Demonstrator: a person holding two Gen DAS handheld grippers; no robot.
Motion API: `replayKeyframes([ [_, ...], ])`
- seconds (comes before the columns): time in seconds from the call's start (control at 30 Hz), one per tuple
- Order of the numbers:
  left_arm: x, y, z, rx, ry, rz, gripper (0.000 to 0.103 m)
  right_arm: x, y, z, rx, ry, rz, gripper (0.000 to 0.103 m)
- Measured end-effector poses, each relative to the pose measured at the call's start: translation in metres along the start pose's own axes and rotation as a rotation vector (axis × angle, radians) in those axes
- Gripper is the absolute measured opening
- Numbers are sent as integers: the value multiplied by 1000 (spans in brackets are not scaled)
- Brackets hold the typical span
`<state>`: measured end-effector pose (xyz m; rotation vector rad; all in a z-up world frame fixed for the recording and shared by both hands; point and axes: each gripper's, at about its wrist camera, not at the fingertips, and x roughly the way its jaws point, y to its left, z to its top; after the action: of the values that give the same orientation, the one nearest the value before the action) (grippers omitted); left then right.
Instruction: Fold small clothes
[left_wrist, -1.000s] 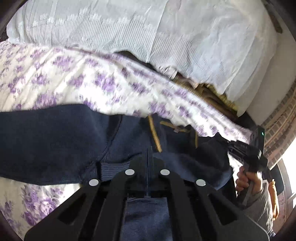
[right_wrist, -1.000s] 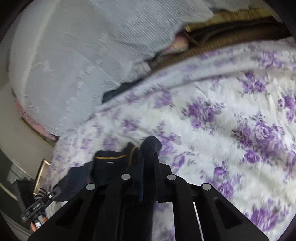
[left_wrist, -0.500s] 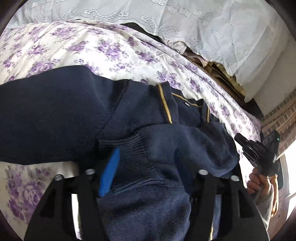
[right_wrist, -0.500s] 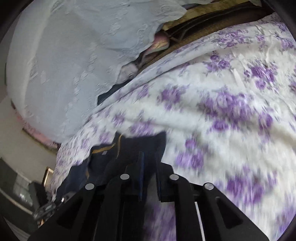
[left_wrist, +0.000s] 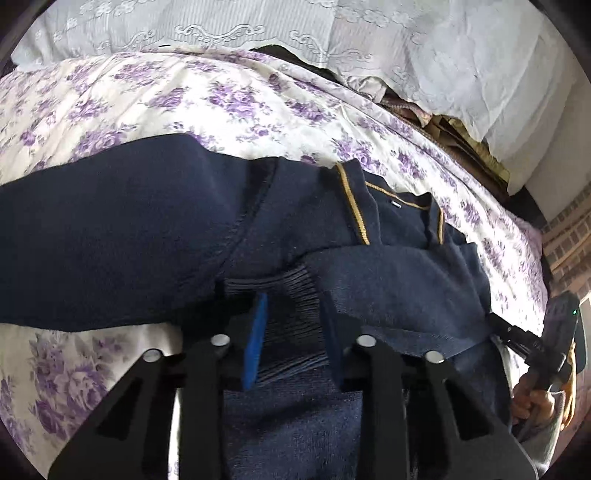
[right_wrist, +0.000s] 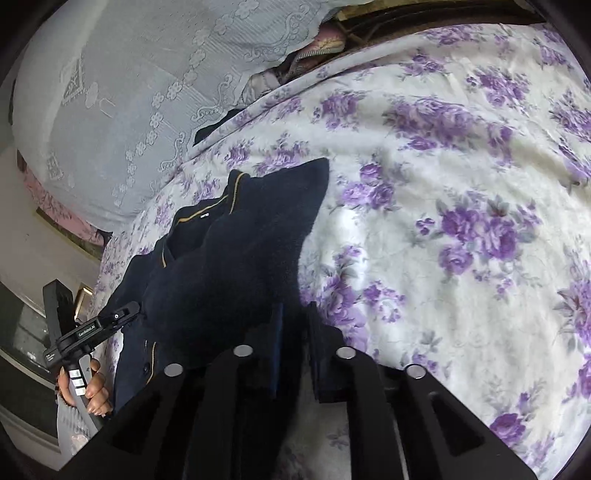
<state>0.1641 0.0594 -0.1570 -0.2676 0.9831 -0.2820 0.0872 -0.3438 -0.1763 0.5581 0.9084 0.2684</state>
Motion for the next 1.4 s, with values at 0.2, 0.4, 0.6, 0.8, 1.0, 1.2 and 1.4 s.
replayKeyframes([
  [0.2, -20, -31, -3, 109, -73, -82, 26, -22, 28, 21, -11, -124, 47, 22],
  [0.4, 17, -40, -14, 169, 28, -3, 41, 40, 17, 34, 52, 29, 51, 12],
  [0.6, -10, -22, 1, 64, -25, -37, 40, 7, -13, 34, 177, -63, 104, 11],
  [0.8, 6, -44, 2, 112, 9, -63, 52, 19, 45, 59, 32, -66, 157, 50],
  [1.0, 26, -58, -13, 224, 30, 51, 58, 56, -8, 52, 213, 1, 166, 5],
  [1.2, -16, -57, -7, 143, -69, -61, 62, -10, 36, 25, 11, -118, 171, 55],
  [1.4, 20, -63, -20, 215, 19, 130, 85, 31, 70, -10, -183, 10, 84, 69],
])
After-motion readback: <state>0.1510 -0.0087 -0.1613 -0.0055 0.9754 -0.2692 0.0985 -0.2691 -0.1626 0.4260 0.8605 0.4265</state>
